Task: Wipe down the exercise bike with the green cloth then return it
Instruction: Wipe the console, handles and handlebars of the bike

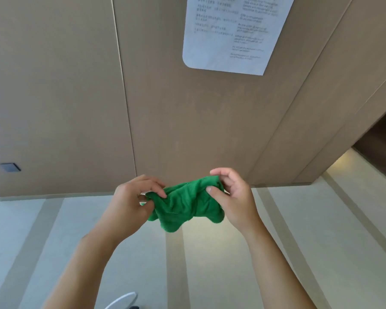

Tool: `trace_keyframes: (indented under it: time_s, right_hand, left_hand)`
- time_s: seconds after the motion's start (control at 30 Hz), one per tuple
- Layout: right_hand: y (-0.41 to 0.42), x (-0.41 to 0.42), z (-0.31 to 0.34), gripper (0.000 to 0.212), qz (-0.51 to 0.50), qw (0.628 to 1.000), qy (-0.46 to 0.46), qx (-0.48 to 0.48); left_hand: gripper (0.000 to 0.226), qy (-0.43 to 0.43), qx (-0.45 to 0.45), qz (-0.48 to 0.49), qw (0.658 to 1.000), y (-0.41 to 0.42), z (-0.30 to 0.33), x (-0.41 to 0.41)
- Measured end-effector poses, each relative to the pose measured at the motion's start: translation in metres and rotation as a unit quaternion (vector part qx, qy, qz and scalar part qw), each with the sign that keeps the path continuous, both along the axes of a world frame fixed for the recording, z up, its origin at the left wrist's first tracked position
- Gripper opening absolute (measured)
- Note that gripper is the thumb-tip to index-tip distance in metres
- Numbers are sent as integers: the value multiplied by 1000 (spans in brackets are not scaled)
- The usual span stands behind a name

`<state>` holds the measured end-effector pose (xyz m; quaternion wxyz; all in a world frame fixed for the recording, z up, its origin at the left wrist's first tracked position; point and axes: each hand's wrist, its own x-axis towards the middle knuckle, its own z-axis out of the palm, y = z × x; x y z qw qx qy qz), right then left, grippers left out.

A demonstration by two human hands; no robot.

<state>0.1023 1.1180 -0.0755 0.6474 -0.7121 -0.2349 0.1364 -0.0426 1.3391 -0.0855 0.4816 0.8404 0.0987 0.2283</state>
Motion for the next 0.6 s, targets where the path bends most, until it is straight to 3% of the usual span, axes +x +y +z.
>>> trace_keyframes:
  time_s: [0.17, 0.3, 0.4, 0.47, 0.6]
  right_hand:
    - [64, 31, 17, 14, 30, 999, -24, 10]
    - [119, 49, 27, 16, 84, 996, -36, -4]
    - [156, 63, 29, 22, 124, 992, -35, -11]
    - [177, 78, 28, 27, 142, 989, -24, -15]
    - [217, 119, 20, 27, 224, 974, 7, -19]
  left_hand:
    - [53, -2, 27, 64, 998, 40, 9, 19]
    - [21, 11, 43, 55, 998, 56, 18, 44]
    - [27, 22, 37, 77, 996, 67, 8, 65]
    - [19, 7, 20, 133, 991, 80, 3, 78]
    - [30, 7, -29, 249, 968, 114, 4, 105]
